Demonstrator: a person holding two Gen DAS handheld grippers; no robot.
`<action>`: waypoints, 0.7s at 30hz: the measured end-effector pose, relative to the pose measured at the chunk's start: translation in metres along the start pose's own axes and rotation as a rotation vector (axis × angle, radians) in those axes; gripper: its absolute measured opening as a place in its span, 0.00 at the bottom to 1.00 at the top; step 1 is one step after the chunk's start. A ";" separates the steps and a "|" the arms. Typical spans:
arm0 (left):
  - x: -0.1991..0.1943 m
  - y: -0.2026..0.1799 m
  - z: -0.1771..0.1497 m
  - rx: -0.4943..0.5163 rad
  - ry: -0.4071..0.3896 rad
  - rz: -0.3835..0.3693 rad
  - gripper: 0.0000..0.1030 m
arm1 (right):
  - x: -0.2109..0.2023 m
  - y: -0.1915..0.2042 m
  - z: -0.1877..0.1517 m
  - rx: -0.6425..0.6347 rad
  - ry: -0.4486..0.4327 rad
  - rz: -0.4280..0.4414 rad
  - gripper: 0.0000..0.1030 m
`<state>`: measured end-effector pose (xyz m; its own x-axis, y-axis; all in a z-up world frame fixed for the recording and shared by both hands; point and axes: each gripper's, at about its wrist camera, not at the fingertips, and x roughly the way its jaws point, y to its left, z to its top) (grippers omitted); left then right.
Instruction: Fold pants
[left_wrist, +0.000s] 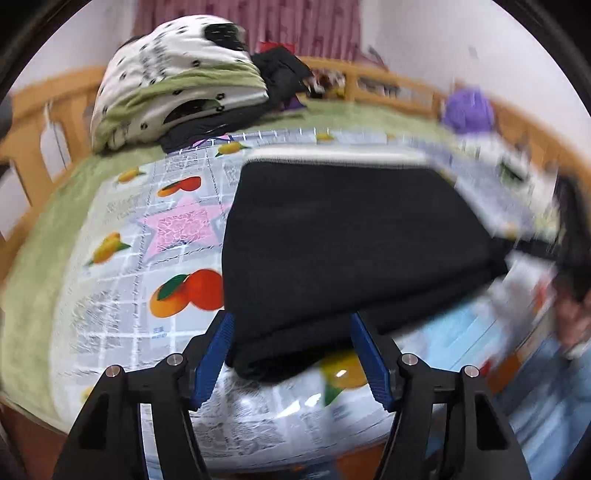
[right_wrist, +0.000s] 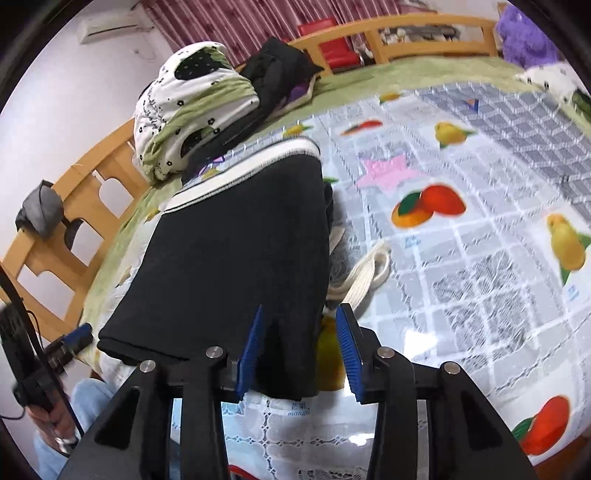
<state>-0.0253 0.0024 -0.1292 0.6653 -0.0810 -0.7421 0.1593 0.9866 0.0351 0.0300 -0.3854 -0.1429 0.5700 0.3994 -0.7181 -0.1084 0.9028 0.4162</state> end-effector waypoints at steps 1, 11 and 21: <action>0.005 -0.006 -0.005 0.030 0.014 0.043 0.63 | 0.004 -0.001 -0.001 0.015 0.016 0.009 0.42; 0.007 0.036 0.006 -0.219 -0.092 -0.010 0.15 | -0.009 0.020 0.011 0.034 -0.112 0.140 0.13; 0.027 0.023 -0.024 -0.142 0.073 0.035 0.40 | 0.027 -0.015 0.008 0.155 0.030 0.062 0.45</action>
<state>-0.0211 0.0267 -0.1638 0.6129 -0.0404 -0.7891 0.0287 0.9992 -0.0289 0.0534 -0.3896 -0.1639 0.5416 0.4604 -0.7034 -0.0146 0.8417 0.5397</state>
